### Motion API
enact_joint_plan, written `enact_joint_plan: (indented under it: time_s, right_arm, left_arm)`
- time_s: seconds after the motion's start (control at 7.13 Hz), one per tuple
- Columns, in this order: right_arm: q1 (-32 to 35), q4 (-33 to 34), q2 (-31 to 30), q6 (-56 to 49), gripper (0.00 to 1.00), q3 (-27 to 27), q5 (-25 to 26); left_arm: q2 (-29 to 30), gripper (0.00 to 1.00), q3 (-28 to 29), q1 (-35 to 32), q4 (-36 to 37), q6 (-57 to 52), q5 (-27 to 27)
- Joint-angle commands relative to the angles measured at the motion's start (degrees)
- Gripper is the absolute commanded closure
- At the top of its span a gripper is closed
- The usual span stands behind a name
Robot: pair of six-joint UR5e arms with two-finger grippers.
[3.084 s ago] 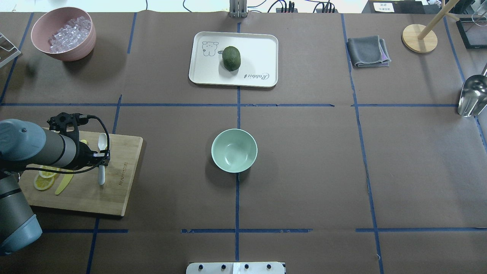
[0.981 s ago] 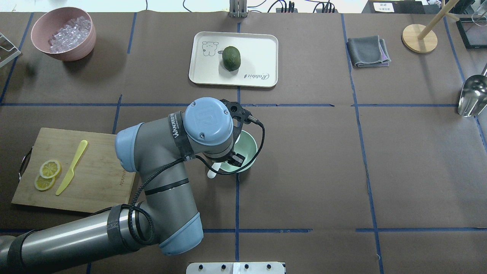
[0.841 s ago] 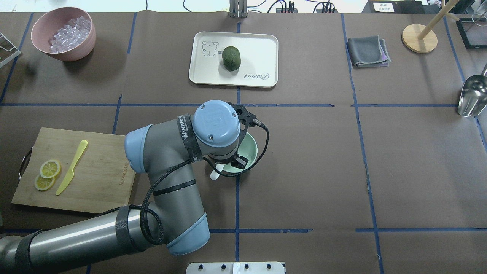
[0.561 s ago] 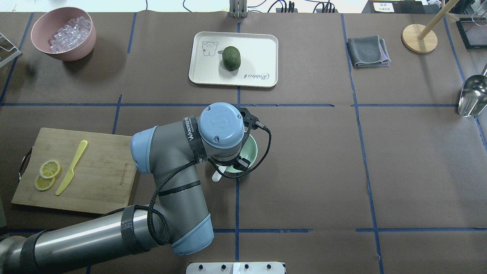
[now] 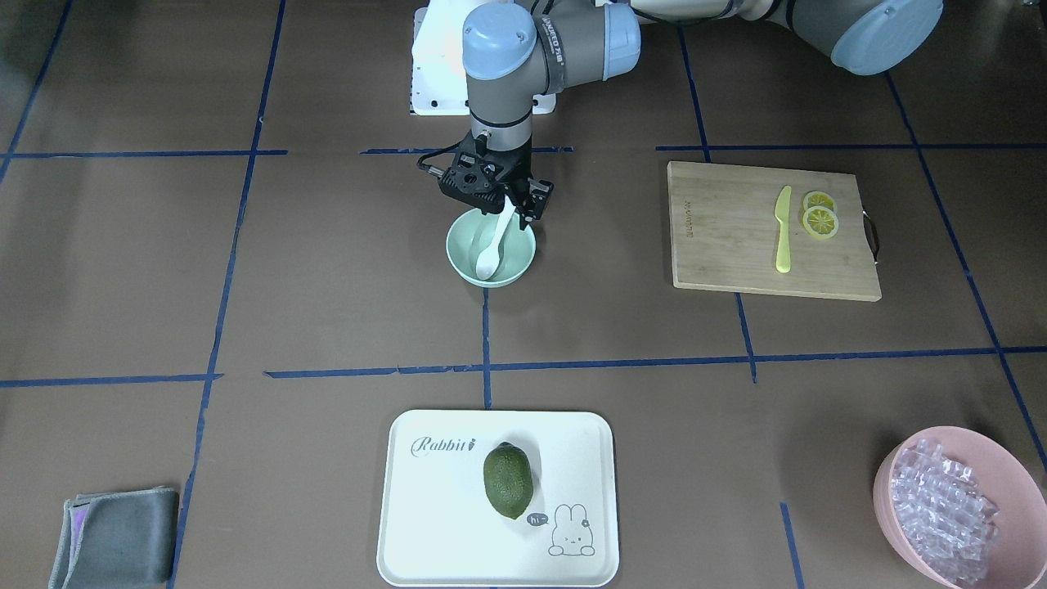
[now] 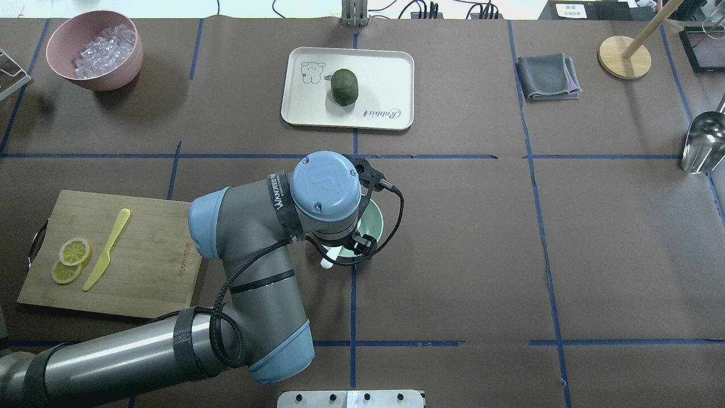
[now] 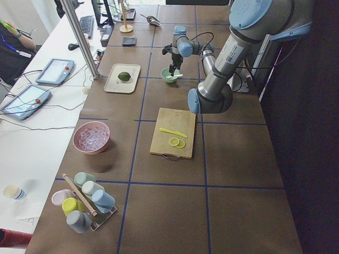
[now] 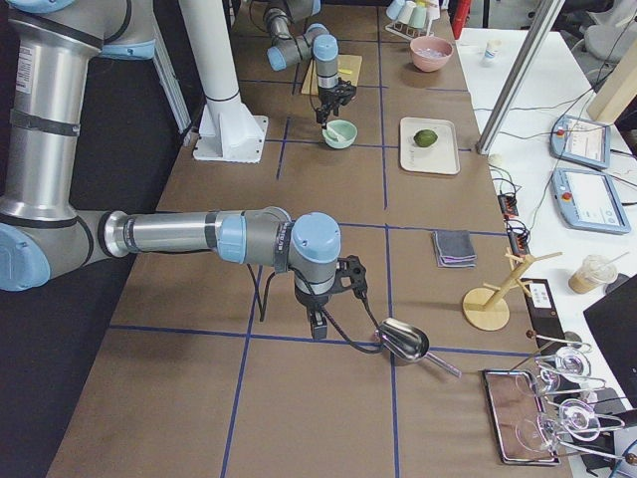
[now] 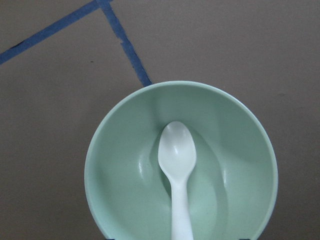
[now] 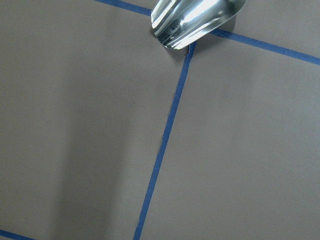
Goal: Place spoon in bowl
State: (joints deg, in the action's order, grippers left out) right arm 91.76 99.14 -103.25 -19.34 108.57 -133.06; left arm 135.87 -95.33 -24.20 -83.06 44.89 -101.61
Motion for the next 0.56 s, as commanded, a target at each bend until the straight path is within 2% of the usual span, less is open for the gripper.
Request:
enact_joint_plan:
  time_s: [0.0,0.28,0.42]
  right_arm:
    - [0.00,0.00,0.15,0.00,0.00,-0.11,0.00]
    - [0.00,0.00,0.07,-0.09,0.00,-1.16,0.17]
    - [0.61,0.00,-0.02,0.17,0.00,-1.69,0.09]
  left_arm:
    - [-7.41,0.00,-8.51,-2.85,0.97,-0.15,-1.47]
    - [-20.76,0.00,-20.20,-10.91,0.89,-0.50,-8.48]
    - [-26.30,0.00,-22.08,-16.09,0.80,-0.50,-13.04]
